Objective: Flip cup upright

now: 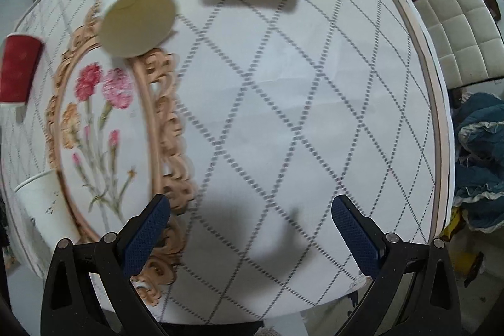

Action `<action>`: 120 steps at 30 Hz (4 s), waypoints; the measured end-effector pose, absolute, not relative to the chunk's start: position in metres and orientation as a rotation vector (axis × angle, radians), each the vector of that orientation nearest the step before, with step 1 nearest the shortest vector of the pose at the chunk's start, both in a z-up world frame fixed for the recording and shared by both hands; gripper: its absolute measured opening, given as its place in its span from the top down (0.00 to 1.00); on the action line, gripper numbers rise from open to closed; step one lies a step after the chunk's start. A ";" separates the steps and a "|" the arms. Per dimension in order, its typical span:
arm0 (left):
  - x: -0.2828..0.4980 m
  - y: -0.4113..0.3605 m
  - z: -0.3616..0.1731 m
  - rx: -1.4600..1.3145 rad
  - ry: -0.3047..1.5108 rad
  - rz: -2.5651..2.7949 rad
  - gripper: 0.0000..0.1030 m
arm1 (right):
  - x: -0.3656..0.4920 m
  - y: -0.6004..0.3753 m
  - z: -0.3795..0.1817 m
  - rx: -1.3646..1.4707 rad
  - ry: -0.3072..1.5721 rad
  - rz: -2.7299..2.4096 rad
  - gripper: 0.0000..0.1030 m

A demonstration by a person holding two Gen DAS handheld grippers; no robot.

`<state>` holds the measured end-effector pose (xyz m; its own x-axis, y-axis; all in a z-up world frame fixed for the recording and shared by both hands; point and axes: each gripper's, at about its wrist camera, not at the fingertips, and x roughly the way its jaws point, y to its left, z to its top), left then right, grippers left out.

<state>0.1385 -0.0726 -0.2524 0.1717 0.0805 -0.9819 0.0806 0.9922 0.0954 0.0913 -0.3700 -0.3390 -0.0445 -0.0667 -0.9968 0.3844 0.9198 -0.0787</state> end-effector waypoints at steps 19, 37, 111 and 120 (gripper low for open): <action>0.095 0.066 -0.306 0.092 1.472 0.182 0.03 | 0.143 -0.168 -0.319 0.001 1.572 -0.114 0.06; 0.090 0.068 -0.314 0.109 1.493 0.113 0.03 | 0.166 -0.124 -0.344 0.030 1.664 -0.074 0.45; 0.030 -0.003 -0.093 0.094 1.089 -0.073 0.03 | 0.024 -0.186 -0.100 0.026 0.982 -0.298 0.00; -0.013 -0.010 -0.037 0.083 0.979 -0.074 0.00 | -0.022 -0.194 -0.027 0.032 0.895 -0.255 0.00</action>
